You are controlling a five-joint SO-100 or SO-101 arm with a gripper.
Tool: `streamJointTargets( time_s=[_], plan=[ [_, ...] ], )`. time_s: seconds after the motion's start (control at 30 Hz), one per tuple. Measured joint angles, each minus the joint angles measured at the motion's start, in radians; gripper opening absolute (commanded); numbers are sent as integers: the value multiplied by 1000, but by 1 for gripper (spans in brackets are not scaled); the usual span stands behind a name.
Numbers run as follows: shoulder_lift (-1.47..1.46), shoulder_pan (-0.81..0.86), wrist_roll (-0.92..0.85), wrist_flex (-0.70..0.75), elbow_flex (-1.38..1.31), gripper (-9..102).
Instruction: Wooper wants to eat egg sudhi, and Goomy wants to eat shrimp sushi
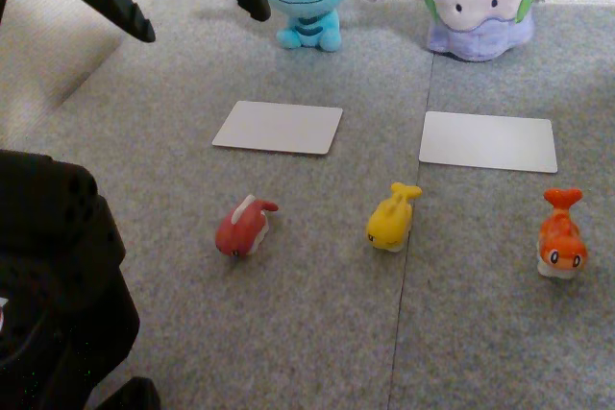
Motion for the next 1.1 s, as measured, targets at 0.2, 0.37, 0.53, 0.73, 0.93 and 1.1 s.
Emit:
streamJointTargets(
  time_s=[0.2, 0.37, 0.53, 0.73, 0.93, 1.1],
  plan=[
    [-12, -77, 149, -653, 426, 34],
    [-15, -95, 167, -775, 465, 34],
    [-3, -92, 169, -712, 443, 34],
    [49, -25, 130, -457, 278, 34],
    [61, 170, -43, -272, 181, 34],
    [54, 417, -215, -265, 176, 34]
  ],
)
